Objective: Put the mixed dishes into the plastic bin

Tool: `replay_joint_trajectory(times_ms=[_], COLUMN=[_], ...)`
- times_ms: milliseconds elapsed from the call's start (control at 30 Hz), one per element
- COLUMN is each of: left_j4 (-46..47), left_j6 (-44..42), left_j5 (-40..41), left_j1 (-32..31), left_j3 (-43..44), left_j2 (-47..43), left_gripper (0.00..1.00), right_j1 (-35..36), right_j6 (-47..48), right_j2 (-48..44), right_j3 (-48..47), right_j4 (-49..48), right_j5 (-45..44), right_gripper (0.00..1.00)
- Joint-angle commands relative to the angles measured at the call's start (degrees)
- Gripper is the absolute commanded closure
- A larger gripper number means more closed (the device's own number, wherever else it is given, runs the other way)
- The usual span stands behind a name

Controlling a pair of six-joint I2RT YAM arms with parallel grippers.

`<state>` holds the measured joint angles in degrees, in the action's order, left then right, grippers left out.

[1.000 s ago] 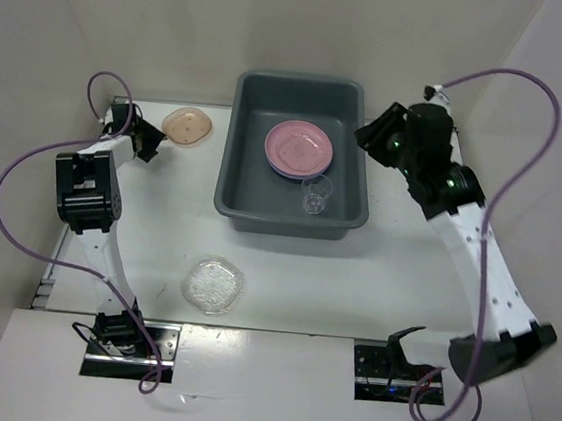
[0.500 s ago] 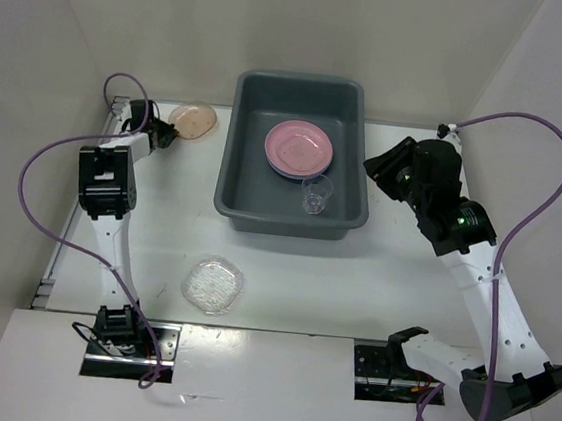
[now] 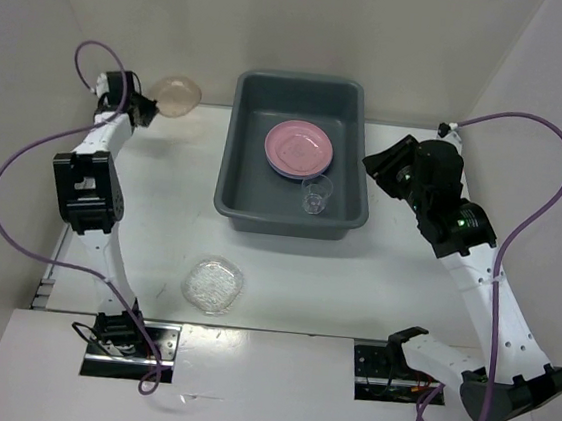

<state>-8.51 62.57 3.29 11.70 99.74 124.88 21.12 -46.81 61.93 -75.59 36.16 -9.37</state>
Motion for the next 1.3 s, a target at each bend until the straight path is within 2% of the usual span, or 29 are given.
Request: replay_joint_trajectory(times_ms=[0, 167, 233, 400, 433, 567, 1000, 1067, 1267], left_j4=[1.4, -2.8, -4.6, -9.2, -9.8, -14.1, -17.3, -17.9, -19.2], left_j6=[-3.8, -7.1, -7.7, -9.7, -10.7, -13.5, -14.0, -14.0, -14.0], left_j5=[-7.9, -12.4, -13.3, -12.7, -11.4, -5.2, 1.1, 1.6, 0.0], left_j1=[0.5, -7.0, -12.5, -24.3, -27.8, -33.6, -34.7, -34.7, -35.3], left_j3=[7.3, 15.1, 16.9, 20.6, 21.3, 25.1, 26.7, 28.0, 28.0], left_j2=[-9.3, -11.1, -11.1, -4.9, -4.2, 0.2, 9.1, 10.2, 13.0], left_gripper=[1.00, 1.00, 1.00, 1.00, 1.00, 1.00, 1.00, 0.93, 0.90], right_j1=[-0.2, -0.2, -0.2, -0.2, -0.2, -0.2, -0.7, -0.7, -0.7], right_j6=[1.3, 1.9, 2.4, 3.0, 3.0, 3.0, 3.0, 3.0, 2.0], right_j2=[-2.0, -3.9, -4.8, -6.5, -6.5, -9.0, -12.4, -12.4, -12.9], right_j3=[2.1, 3.3, 3.3, 3.3, 3.3, 3.8, 6.2, 6.2, 6.7], right_j4=[-4.8, -5.4, -5.4, -4.9, -4.4, -3.8, -1.8, -1.8, -1.8], right_j5=[0.9, 2.1, 2.1, 2.1, 2.1, 1.5, 1.0, 1.0, 0.5], right_gripper=[0.57, 0.57, 0.57, 0.57, 0.57, 0.57, 0.57, 0.57, 0.57])
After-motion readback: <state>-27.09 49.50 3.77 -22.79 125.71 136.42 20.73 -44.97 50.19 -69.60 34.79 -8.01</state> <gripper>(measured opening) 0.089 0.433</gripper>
